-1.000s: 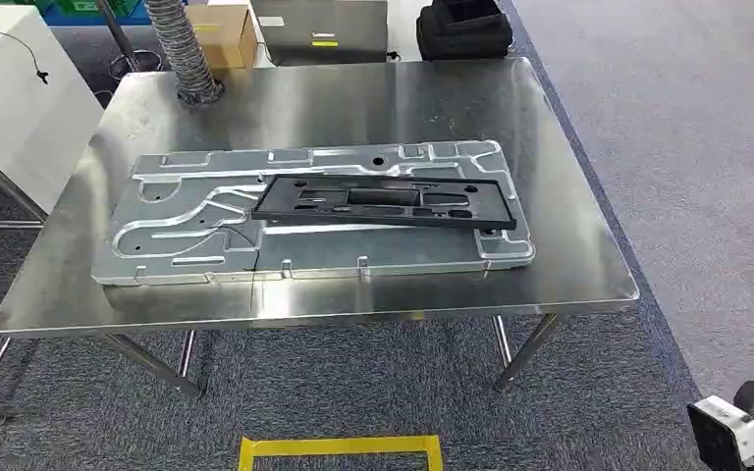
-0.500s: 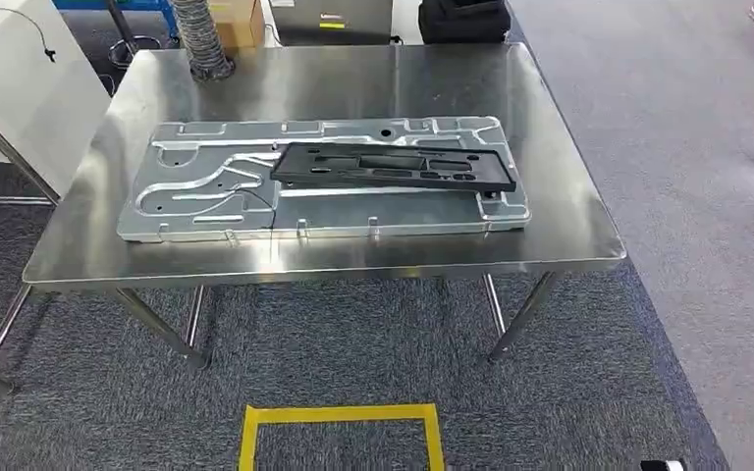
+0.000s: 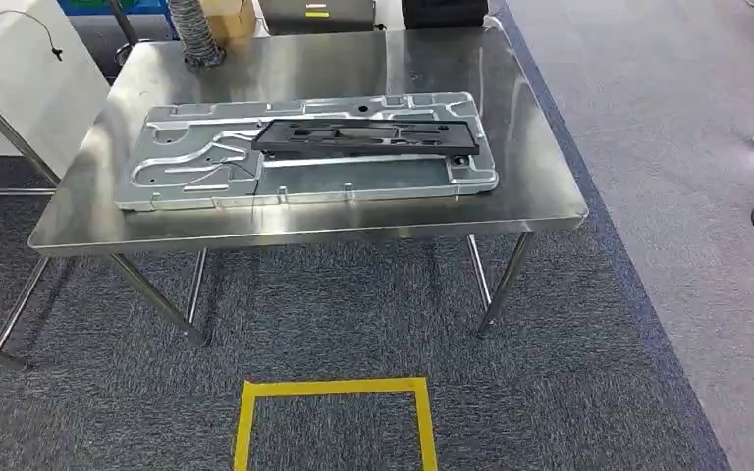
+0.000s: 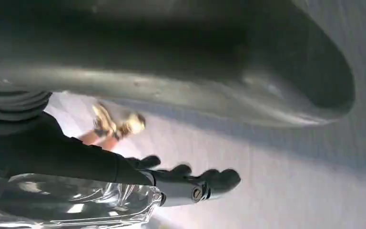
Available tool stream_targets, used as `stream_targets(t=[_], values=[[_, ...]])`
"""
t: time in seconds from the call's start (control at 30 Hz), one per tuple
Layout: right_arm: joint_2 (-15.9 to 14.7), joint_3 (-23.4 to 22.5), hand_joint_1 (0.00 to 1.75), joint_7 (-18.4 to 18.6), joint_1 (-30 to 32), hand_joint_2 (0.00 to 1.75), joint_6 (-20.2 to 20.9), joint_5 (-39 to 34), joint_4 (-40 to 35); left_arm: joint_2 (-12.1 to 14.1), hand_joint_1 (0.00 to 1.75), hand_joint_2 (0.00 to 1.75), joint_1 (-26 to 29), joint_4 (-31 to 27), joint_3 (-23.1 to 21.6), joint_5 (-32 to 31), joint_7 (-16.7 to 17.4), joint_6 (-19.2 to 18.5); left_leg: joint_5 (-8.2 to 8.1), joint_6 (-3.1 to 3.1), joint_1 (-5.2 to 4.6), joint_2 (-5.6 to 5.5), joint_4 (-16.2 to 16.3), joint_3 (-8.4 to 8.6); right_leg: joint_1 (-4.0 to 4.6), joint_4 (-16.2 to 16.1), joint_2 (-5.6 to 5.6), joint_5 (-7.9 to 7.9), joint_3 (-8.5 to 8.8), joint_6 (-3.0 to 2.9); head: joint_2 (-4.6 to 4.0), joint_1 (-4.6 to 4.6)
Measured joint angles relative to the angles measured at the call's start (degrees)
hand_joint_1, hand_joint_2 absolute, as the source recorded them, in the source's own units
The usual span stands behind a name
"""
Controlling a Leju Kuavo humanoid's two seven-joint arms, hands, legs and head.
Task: Take the parts from the cabinet and place them on the table.
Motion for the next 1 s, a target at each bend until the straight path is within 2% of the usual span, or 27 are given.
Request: stream_targets(t=[0.03, 0.07, 0.1, 0.2, 0.23, 0.27, 0.3, 0.33, 0.37, 0.4, 0.43, 0.47, 0.5, 0.53, 0.57, 0.6, 0.67, 0.7, 0.73, 0.77, 0.8, 0.83, 0.87, 0.9, 0.93, 0.97, 1.0], values=[[0.00, 0.63, 0.00, 1.70, -0.13, 0.00, 2.12, -0.02, 1.35, 0.00, 0.00, 0.00, -0.20, 0.00, -0.09, -0.24, 0.07, 0.00, 0.10, 0.57, -0.24, -0.01, -5.50, 4.35, 0.12, 0.14, 0.02, 0.68, -0.74, 0.09, 0.00, -0.02], [0.11, 1.28, 0.00, 2.66, -0.28, 0.00, 4.31, -0.04, 2.41, 0.04, 0.00, 0.00, -0.50, 0.00, -0.20, -0.50, 0.13, -0.09, -1.96, 1.21, -0.56, -0.03, -11.37, 9.09, 0.25, 0.35, -0.04, 1.12, -0.98, 0.34, 0.02, -0.02], [0.15, 1.70, 0.00, 2.86, -0.28, 0.00, 5.79, -0.17, 3.25, 0.00, 0.00, 0.00, -0.77, -0.02, -0.35, -0.70, 0.13, -0.15, -3.55, 1.63, -0.74, -0.02, -16.24, 11.44, 0.31, 0.48, -0.19, 1.63, -1.18, 0.61, 0.00, 0.00], [0.17, 2.62, 0.00, 1.63, -0.67, 0.00, 8.61, -0.55, 5.02, -0.02, 0.00, 0.00, -0.83, 0.00, -1.13, -0.83, 0.33, -0.15, -2.09, 2.92, -1.33, 0.08, -15.89, 10.25, -0.16, -0.21, -0.23, 3.55, -1.16, 1.68, 0.00, 0.00], [0.17, 2.79, 0.00, 1.48, -0.64, 0.00, 8.80, -0.66, 5.46, -0.07, 0.00, 0.00, -0.85, -0.02, -1.29, -0.89, 0.37, -0.15, -1.03, 3.39, -0.84, 0.37, -16.29, 9.73, -0.35, 0.15, -0.14, 2.94, -1.48, 1.97, 0.00, 0.00], [0.22, 2.92, 0.00, 1.30, -0.61, 0.00, 8.96, -0.70, 5.85, -0.09, 0.00, 0.00, -0.95, 0.00, -1.42, -0.94, 0.44, -0.15, -0.38, 3.90, -0.93, 0.50, -16.28, 8.80, -0.43, 1.79, 0.08, -0.28, -2.40, 2.14, 0.00, 0.00], [0.26, 3.10, 0.00, 1.28, -0.61, 0.00, 9.15, -0.70, 6.22, -0.09, 0.00, 0.00, -0.92, 0.00, -1.49, -1.09, 0.46, -0.15, 0.51, 4.10, -0.95, 0.50, -16.24, 7.81, -0.58, 5.52, 0.12, -4.89, -3.52, 2.31, 0.02, -0.02], [0.26, 3.23, 0.00, 1.33, -0.65, 0.00, 9.35, -0.70, 6.46, -0.09, 0.00, 0.00, -0.85, 0.00, -1.53, -1.18, 0.48, -0.15, 1.28, 4.11, -1.00, 0.50, -16.20, 6.80, -0.66, 10.06, 0.13, -8.51, -4.59, 2.57, 0.00, 0.00], [0.24, 3.34, 0.00, 1.35, -0.64, 0.00, 9.59, -0.70, 6.62, -0.09, 0.00, 0.00, -0.74, 0.00, -1.57, -1.22, 0.50, -0.15, 2.09, 4.06, -1.03, 0.53, -16.10, 5.68, -0.71, 14.61, 0.13, -10.67, -5.46, 2.79, 0.00, 0.00], [0.24, 3.41, 0.00, 1.35, -0.64, 0.00, 9.65, -0.70, 6.75, -0.09, 0.00, 0.00, -0.71, 0.00, -1.57, -1.22, 0.52, -0.15, 2.79, 3.95, -1.03, 0.59, -15.91, 4.56, -0.77, 17.68, 0.13, -10.80, -5.67, 2.95, 0.00, 0.00], [0.22, 3.56, 0.00, 1.35, -0.62, 0.00, 9.70, -0.70, 6.88, -0.09, 0.00, 0.00, -0.72, 0.00, -1.62, -1.24, 0.52, -0.15, 3.47, 3.82, -0.99, 0.59, -15.56, 3.36, -0.85, 18.61, 0.13, -9.25, -4.97, 3.08, 0.00, 0.00], [0.20, 3.73, 0.00, 1.48, -0.60, 0.00, 9.74, -0.68, 6.99, -0.09, 0.00, 0.00, -0.71, 0.00, -1.68, -1.25, 0.52, -0.15, 4.04, 3.61, -0.88, 0.59, -15.04, 2.19, -0.96, 17.27, 0.13, -6.80, -3.08, 3.20, 0.00, 0.00], [0.20, 3.84, 0.00, 1.78, -0.64, 0.00, 9.83, -0.66, 7.07, -0.11, 0.00, 0.00, -0.71, 0.00, -1.79, -1.25, 0.52, -0.15, 4.52, 3.39, -0.78, 0.59, -14.41, 0.86, -1.09, 13.79, 0.11, -4.67, -0.02, 3.31, 0.00, 0.00], [0.20, 3.91, 0.00, 2.27, -0.73, 0.00, 10.14, -0.63, 7.10, -0.11, 0.00, 0.00, -0.73, 0.00, -1.92, -1.25, 0.52, -0.15, 4.86, 3.12, -0.71, 0.57, -13.71, -0.23, -1.24, 8.96, 0.11, -4.03, 3.76, 3.36, 0.00, 0.00], [0.20, 4.02, 0.00, 2.92, -0.89, 0.00, 10.46, -0.55, 7.14, -0.11, 0.00, 0.00, -0.77, 0.00, -2.03, -1.27, 0.52, -0.15, 5.19, 2.84, -0.75, 0.55, -12.85, -1.03, -1.46, 3.32, 0.16, -5.82, 8.12, 3.29, 0.00, -0.02], [0.15, 4.15, 0.00, 3.53, -1.01, 0.00, 10.77, -0.37, 7.16, -0.11, 0.00, 0.00, -0.80, 0.00, -2.10, -1.27, 0.52, -0.15, 5.40, 2.53, -0.93, 0.48, -12.09, -1.66, -1.04, -1.27, 0.29, -7.84, 10.72, 3.03, 0.00, -0.02], [0.15, 4.21, 0.00, 4.52, -0.96, 0.00, 10.94, 0.02, 7.29, -0.07, 0.00, 0.00, -0.86, 0.00, -2.31, -1.27, 0.52, -0.13, 6.36, 1.73, -0.87, 0.53, -12.15, -1.75, -0.92, -0.80, 0.44, -7.74, 9.92, 2.05, 0.00, -0.02], [0.15, 4.28, 0.00, 4.72, -0.95, 0.00, 11.19, 0.13, 7.34, -0.07, 0.00, 0.00, -0.85, 0.00, -2.40, -1.27, 0.52, -0.09, 6.89, 1.34, -0.77, 0.52, -12.31, -1.75, -0.70, -0.69, 0.36, -7.40, 9.70, 1.54, 0.00, 0.00], [0.17, 4.37, 0.00, 4.93, -0.79, 0.00, 11.43, 0.13, 7.49, 0.04, 0.00, 0.00, -0.69, 0.00, -2.51, -1.24, 0.52, 0.02, 7.14, 0.99, -0.69, 0.43, -12.22, -2.07, -0.98, -1.09, 0.20, -6.53, 9.09, 0.85, 0.00, 0.00], [0.20, 4.46, 0.00, 4.96, -1.02, 0.00, 11.71, 0.07, 7.56, 0.04, 0.00, 0.00, -0.69, 0.00, -2.56, -1.24, 0.55, 0.02, 4.87, 0.75, -0.43, 0.28, -11.09, -2.86, -1.00, -1.02, -0.13, -5.84, 8.33, 0.29, 0.00, -0.02], [0.17, 4.52, 0.00, 4.96, -1.02, 0.00, 11.80, 0.02, 7.56, 0.02, 0.00, 0.00, -0.66, 0.00, -2.60, -1.22, 0.55, 0.00, 1.21, 0.56, -0.38, 0.25, -8.51, -3.73, -0.98, -0.98, -0.15, -5.17, 7.49, -0.12, 0.00, 0.00], [0.17, 4.54, 0.00, 4.96, -0.98, 0.00, 11.77, 0.00, 7.56, 0.02, 0.00, 0.00, -0.71, 0.00, -2.62, -1.20, 0.55, 0.00, -2.77, 0.26, -0.28, 0.25, -4.10, -4.85, -0.85, -0.96, -0.15, -4.38, 6.52, -0.22, 0.00, 0.00], [0.17, 4.54, 0.00, 4.96, -0.94, 0.00, 11.77, 0.00, 7.56, 0.07, 0.00, 0.00, -0.76, 0.00, -2.62, -1.20, 0.55, 0.00, -5.44, 0.04, -0.23, 0.26, 0.27, -5.80, -0.72, -0.91, -0.16, -3.68, 5.60, -0.27, 0.00, 0.00], [0.15, 4.56, 0.00, 4.96, -0.94, 0.00, 11.77, 0.00, 7.56, 0.09, 0.00, 0.00, -0.76, 0.00, -2.62, -1.20, 0.55, 0.00, -6.70, -0.07, -0.22, 0.26, 4.18, -6.39, -0.62, -0.80, -0.17, -2.96, 4.62, -0.24, 0.00, -0.02], [0.17, 4.59, 0.00, 4.96, -0.93, 0.00, 11.77, 0.00, 7.56, 0.09, 0.00, 0.00, -0.73, 0.00, -2.64, -1.20, 0.55, 0.00, -6.04, -0.05, -0.22, 0.25, 6.02, -6.10, -0.54, -0.63, -0.16, -2.29, 3.64, -0.19, 0.00, 0.00], [0.17, 4.59, 0.00, 4.96, -0.93, 0.00, 11.77, 0.00, 7.58, 0.09, 0.00, 0.00, -0.73, 0.00, -2.64, -1.20, 0.55, 0.00, -4.03, 0.10, -0.23, 0.25, 5.42, -4.59, -0.49, -0.45, -0.16, -1.66, 2.62, -0.09, 0.00, 0.00], [0.17, 4.61, 0.00, 4.93, -0.93, 0.00, 11.77, 0.00, 7.58, 0.09, 0.00, 0.00, -0.76, 0.00, -2.67, -1.20, 0.55, 0.00, -1.79, 0.33, -0.23, 0.24, 2.38, -1.93, -0.40, -0.25, -0.16, -1.06, 1.63, -0.01, 0.00, -0.02]])
